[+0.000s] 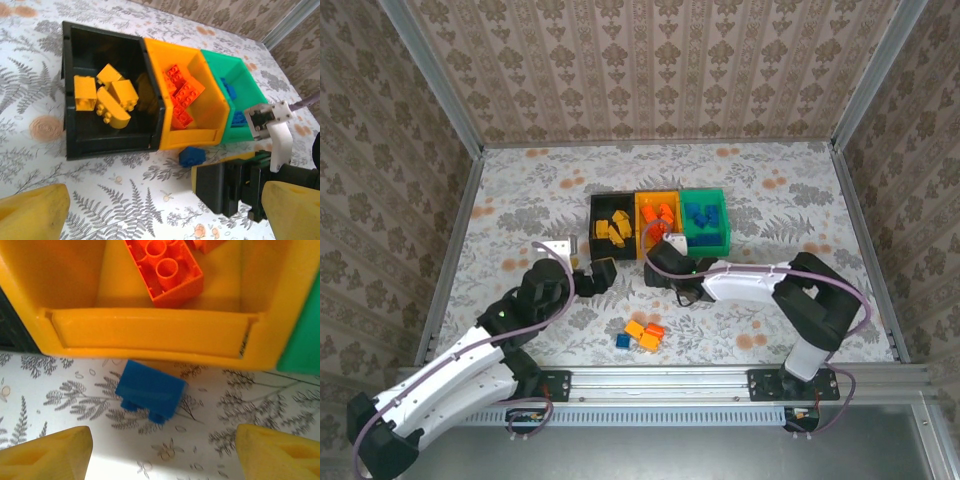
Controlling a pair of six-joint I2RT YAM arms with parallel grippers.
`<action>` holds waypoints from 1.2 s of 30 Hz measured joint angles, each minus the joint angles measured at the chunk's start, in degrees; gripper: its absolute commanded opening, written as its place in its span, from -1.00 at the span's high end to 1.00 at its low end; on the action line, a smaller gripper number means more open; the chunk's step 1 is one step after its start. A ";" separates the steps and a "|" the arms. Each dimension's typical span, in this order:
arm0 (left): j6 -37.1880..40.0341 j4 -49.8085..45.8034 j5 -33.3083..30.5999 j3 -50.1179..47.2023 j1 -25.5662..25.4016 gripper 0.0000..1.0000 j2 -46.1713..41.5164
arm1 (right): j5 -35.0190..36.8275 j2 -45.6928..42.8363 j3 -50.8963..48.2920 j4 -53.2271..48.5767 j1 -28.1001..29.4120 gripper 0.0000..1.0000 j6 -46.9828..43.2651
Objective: Sort the legos into containers by color
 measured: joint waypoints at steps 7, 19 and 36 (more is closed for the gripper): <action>-1.60 -1.18 -0.50 -1.11 0.00 -1.00 -0.81 | 1.25 5.73 2.91 1.90 -0.92 -0.26 0.90; -2.97 -2.40 -0.50 -1.99 0.00 -1.00 -1.07 | 2.71 9.20 6.23 2.97 -2.12 0.32 1.16; -3.52 -2.71 -0.70 -2.23 0.00 -1.00 -1.07 | -1.25 -21.38 0.46 -6.69 -9.73 0.37 -5.01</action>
